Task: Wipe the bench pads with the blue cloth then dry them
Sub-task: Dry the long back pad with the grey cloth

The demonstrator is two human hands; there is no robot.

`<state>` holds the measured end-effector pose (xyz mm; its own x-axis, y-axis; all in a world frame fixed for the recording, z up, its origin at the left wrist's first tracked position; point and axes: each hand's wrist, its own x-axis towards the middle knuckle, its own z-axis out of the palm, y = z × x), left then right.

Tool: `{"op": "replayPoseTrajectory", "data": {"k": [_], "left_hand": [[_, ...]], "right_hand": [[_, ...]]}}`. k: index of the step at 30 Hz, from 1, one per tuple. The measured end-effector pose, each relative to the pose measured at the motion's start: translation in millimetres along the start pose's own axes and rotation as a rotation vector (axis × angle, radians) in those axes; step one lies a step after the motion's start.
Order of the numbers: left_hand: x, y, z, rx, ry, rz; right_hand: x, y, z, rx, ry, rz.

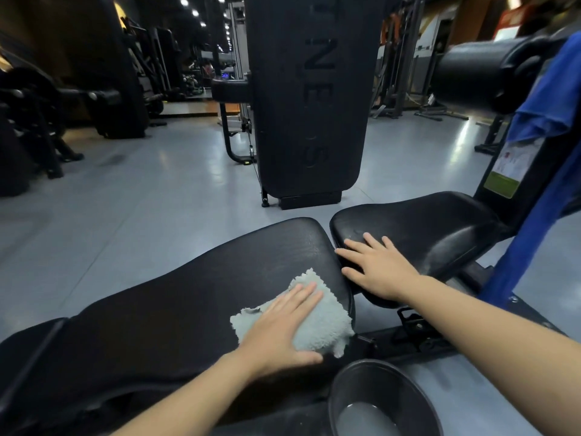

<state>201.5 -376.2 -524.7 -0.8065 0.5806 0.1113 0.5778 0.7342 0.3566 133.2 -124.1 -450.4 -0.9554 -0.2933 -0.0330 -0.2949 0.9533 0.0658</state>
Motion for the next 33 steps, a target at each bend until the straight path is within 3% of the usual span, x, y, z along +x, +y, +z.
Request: {"op": "replayPoseTrajectory", "data": {"k": [8, 21, 33], "left_hand": [[-25.7, -35.2, -9.8, -0.023, -0.082, -0.053], [-124.0, -102.6, -17.1, 0.045, -0.054, -0.245], [-89.9, -92.7, -16.5, 0.044, -0.079, -0.122]], "right_hand": [[7.7, -26.8, 4.4, 0.067, -0.007, -0.095], [26.1, -94.1, 23.0, 0.022, -0.049, -0.217], [27.2, -94.2, 27.5, -0.026, -0.058, -0.205]]}}
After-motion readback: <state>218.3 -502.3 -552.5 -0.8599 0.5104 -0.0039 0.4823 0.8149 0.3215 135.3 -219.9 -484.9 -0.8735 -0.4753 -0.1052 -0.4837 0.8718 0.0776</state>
